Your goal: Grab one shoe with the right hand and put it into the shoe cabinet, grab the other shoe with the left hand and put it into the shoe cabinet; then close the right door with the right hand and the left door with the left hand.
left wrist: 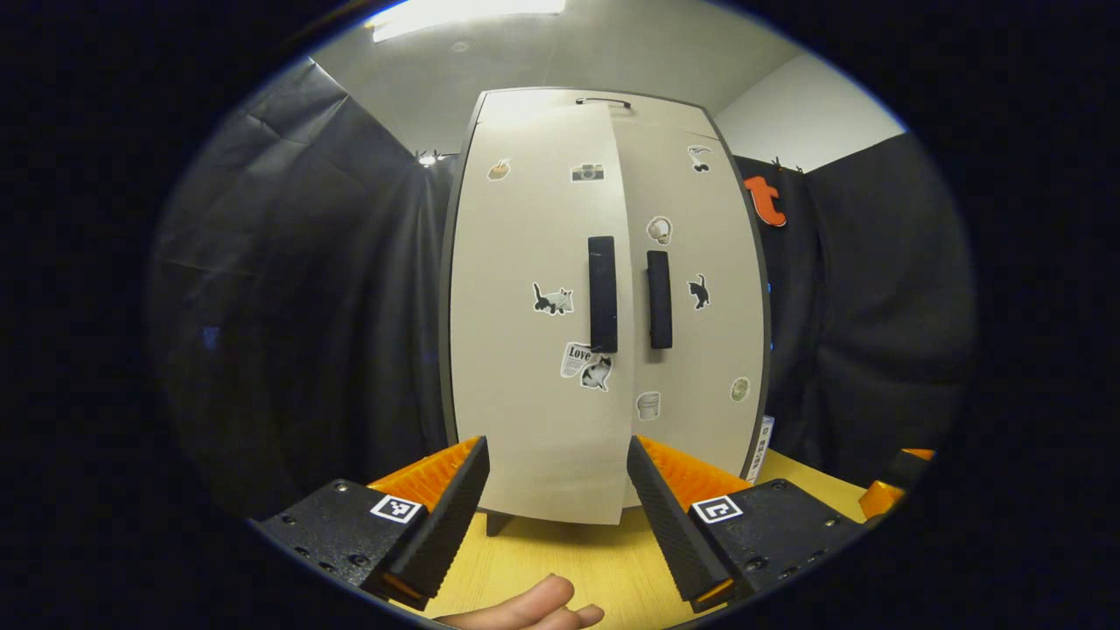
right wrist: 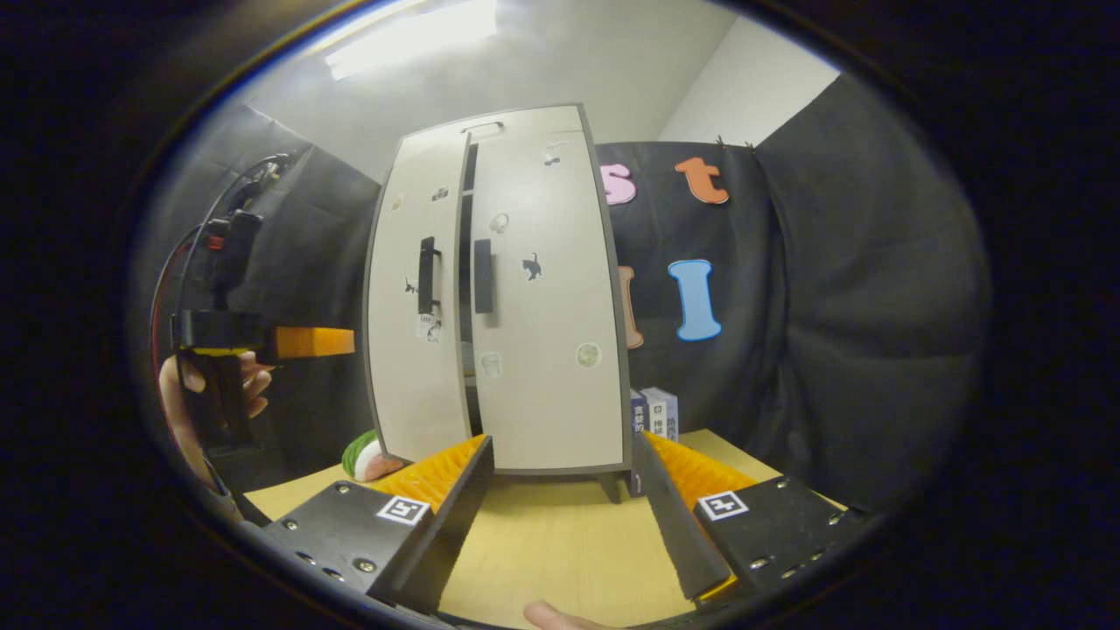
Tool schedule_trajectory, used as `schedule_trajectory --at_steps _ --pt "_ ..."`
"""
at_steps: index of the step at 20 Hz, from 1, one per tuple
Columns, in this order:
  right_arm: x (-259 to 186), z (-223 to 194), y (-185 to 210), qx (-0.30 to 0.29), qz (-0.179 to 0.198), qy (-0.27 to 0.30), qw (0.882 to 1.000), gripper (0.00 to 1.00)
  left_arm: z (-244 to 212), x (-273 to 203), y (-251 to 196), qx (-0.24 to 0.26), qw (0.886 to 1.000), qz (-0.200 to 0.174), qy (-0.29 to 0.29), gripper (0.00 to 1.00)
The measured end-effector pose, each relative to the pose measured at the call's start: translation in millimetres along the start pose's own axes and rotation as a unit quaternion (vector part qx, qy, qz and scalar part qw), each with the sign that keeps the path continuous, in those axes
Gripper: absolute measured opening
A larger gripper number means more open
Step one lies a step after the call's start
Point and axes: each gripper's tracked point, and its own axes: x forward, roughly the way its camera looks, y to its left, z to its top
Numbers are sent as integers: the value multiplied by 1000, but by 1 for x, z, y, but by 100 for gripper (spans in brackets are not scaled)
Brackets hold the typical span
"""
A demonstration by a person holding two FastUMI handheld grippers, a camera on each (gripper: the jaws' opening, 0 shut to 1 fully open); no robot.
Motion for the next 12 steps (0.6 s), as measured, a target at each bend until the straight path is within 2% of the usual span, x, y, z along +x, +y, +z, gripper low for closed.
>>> schedule_trajectory --at_steps 4,7,9,10,12 --pt "2 -2 11 -6 9 2 1000 96 -24 -29 -8 -25 1000 -10 7 96" --pt "4 -4 20 -5 14 1 1000 94 -49 -43 -10 -25 999 -23 27 96" --pt "7 -5 23 -2 18 0 1000 94 -53 -46 -8 -20 999 -28 31 97" --pt "8 -6 25 -1 21 1 1000 96 -54 -47 -8 -22 999 -33 37 93" --pt "10 -8 25 2 23 4 1000 96 -43 -49 -10 -25 999 -43 19 96"
